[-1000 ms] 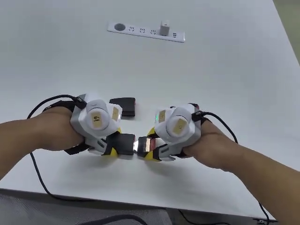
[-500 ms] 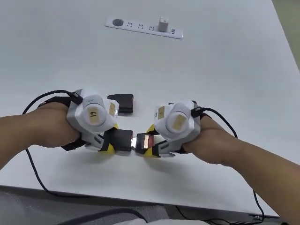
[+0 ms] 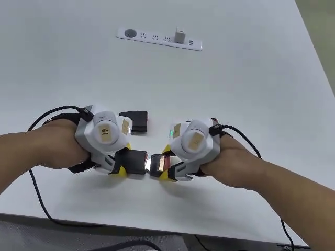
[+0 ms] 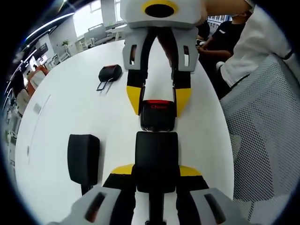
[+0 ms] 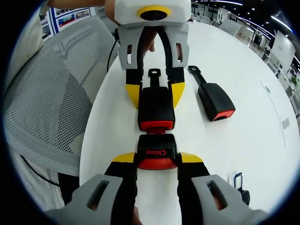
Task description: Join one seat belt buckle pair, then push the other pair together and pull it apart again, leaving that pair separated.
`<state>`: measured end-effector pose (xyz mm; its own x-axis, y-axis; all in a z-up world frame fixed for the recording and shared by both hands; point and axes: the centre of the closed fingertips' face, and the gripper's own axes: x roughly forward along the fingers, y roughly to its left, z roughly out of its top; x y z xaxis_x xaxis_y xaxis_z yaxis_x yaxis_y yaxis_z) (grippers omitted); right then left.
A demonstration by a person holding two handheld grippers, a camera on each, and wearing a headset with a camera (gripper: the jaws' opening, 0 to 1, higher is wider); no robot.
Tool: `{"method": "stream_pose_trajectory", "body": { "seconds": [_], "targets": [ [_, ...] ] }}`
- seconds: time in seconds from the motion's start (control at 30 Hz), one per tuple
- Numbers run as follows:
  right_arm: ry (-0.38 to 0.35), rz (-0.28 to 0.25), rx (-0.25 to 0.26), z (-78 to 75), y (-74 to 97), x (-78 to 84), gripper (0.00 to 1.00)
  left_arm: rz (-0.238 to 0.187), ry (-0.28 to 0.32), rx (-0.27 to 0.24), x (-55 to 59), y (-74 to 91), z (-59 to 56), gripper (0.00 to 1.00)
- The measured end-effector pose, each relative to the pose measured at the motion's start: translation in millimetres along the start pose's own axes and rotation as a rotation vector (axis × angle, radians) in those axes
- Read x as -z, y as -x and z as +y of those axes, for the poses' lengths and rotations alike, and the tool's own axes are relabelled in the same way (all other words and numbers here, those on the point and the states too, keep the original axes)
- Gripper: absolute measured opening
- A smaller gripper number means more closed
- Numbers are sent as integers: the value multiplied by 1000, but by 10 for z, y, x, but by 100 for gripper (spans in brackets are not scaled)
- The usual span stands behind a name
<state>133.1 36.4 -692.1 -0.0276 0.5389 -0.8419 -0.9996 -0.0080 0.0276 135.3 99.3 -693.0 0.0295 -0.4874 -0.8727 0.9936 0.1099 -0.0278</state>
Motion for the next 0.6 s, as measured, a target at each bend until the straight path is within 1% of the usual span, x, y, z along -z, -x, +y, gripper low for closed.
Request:
{"method": "stream_pose_trajectory", "body": {
  "seconds": [0.03,0.27,0.3,0.4,0.6],
  "targets": [
    [-1,-1,-1,0,1,-2,30,2,8,0,8,1,2,33],
    [-6,0,-3,14,13,-22,31,-4,1,-3,8,-2,3,33],
    [3,6,-2,12,8,-20,31,1,4,-5,8,-3,2,33],
    [-6,17,2,22,4,-21,32,25,11,-10,-6,-7,-12,34],
    [-18,16,-10,9,3,-27,32,36,5,-7,7,-1,-3,34]
  ]
}}
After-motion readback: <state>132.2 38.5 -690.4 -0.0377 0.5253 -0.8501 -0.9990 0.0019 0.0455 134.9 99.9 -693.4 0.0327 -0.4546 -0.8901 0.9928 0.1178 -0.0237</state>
